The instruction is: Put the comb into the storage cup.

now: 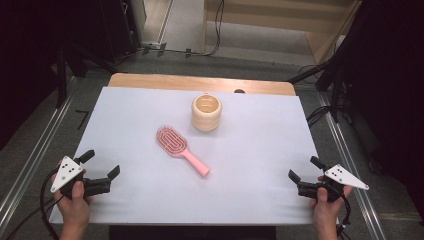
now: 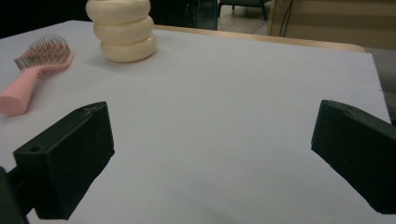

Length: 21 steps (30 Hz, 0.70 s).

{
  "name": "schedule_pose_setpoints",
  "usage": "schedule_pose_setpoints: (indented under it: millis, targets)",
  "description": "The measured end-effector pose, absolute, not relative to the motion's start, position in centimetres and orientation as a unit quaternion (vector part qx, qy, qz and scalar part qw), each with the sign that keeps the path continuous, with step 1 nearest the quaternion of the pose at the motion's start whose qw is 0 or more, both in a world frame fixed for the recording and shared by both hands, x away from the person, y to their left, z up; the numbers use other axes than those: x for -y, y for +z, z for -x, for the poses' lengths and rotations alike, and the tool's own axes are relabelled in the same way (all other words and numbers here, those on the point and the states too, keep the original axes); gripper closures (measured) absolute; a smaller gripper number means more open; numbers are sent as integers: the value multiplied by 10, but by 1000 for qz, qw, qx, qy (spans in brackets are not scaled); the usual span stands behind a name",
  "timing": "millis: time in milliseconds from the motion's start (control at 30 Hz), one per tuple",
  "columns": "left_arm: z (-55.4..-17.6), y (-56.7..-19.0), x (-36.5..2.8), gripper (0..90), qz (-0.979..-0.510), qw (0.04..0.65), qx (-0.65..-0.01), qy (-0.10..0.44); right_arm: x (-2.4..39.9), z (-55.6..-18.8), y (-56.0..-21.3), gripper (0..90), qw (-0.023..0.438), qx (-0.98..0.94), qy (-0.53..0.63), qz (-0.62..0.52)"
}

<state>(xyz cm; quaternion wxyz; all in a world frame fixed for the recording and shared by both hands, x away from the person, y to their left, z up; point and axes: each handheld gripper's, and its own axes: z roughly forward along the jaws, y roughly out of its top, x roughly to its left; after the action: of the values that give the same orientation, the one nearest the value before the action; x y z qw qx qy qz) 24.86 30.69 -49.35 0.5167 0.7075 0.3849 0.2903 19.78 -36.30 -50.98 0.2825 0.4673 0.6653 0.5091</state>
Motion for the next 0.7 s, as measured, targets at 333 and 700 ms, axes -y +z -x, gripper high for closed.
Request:
schedule_pose_setpoints:
  millis: [333, 700]
  targets:
    - [-249, -494, -307, 0, -708, 518, -383, 289, 347, -205, -495, 0, 268, -685, 509, -447]
    - [-248, -494, -307, 0, -712, 519, -378, 285, 331, -221, -470, 0, 248, -697, 505, -444]
